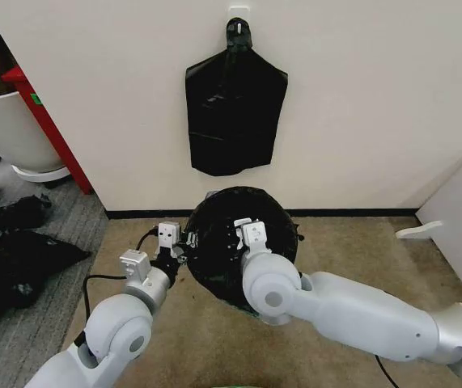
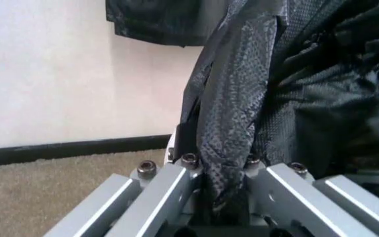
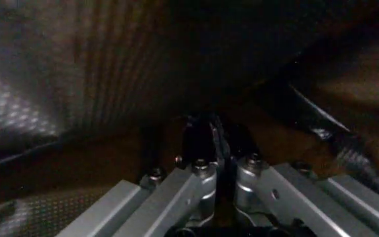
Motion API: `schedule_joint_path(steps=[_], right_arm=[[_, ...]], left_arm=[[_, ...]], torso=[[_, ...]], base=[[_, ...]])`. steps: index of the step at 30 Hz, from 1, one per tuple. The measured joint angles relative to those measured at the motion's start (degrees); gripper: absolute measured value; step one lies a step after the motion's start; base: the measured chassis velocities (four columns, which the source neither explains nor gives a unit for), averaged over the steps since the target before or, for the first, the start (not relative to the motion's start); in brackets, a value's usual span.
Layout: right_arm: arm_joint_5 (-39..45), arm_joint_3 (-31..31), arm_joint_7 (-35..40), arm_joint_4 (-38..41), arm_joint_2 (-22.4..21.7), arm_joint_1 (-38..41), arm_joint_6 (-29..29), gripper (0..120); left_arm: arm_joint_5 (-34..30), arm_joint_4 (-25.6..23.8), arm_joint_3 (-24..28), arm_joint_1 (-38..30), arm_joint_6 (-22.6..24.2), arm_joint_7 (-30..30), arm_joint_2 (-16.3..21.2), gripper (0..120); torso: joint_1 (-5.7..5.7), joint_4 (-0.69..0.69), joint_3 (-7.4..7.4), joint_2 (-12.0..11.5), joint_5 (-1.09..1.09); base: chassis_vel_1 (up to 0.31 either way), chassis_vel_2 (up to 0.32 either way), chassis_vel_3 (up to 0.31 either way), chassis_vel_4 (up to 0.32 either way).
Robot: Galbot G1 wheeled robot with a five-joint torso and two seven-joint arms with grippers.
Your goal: Place the garbage bag over the trash bin.
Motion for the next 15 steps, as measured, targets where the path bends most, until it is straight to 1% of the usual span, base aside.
schedule_joint_path(steps=[5,15], right_arm=[[-0.06,-0.1,0.72,-2.88,1.45,-0.24,0.49,0],[-0.66,0.15,0.76,-5.55,2.45,-0.7,0.68,0]], left_arm=[[1.55,-0.85,0.0,1.28,-0.13,0.87,-0.43,1],[4.04,-2.52,-0.68,3.92,-1.12,2.24,-0.43,1]], torso=[[0.0,0.0,0.0,0.0,0.0],[0.0,0.0,0.0,0.0,0.0]], base=[[0.0,0.0,0.0,0.0],[0.0,0.0,0.0,0.0]])
